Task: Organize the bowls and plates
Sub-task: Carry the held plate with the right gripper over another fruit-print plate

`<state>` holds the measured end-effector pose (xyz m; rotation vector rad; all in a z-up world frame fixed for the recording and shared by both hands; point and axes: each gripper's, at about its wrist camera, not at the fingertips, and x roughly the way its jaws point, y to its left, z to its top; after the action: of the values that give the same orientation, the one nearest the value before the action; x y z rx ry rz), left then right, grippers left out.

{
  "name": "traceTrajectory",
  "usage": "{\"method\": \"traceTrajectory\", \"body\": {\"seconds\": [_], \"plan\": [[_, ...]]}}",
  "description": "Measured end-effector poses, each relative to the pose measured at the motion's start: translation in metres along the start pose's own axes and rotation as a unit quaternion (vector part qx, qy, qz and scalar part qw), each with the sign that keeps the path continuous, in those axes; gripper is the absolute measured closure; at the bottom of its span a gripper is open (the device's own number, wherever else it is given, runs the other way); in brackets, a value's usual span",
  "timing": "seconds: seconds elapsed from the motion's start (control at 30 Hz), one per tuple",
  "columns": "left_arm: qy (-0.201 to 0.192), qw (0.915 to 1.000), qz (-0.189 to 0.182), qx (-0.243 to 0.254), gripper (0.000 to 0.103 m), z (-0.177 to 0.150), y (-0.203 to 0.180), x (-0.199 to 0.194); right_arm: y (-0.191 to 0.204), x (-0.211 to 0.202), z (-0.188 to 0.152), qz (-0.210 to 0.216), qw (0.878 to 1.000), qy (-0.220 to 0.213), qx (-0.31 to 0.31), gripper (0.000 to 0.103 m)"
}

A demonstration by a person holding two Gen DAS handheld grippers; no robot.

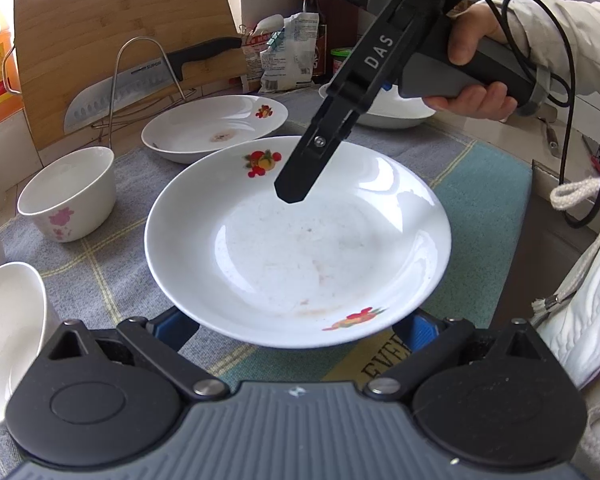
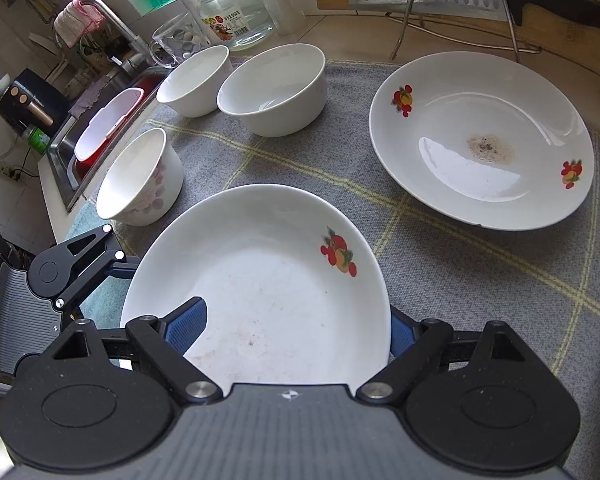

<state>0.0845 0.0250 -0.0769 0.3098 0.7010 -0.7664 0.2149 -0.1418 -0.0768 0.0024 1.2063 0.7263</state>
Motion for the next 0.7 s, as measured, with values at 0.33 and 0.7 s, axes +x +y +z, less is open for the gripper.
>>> {"method": "traceTrajectory", "body": {"seconds": [0.33,0.7], "plan": [[-0.001,0.9999,-0.016,0.004,0.002,0.023,-0.021,0.017,-0.023,-0.029,-0.017,-0.013,1.000,-0.015,0.009,0.009],[-0.009,0.9989,-0.041,0.020,0.002,0.059,-0.039,0.048,-0.064,-0.071,-0.036,-0.036,0.998,-0.038,0.029,0.009]]}}
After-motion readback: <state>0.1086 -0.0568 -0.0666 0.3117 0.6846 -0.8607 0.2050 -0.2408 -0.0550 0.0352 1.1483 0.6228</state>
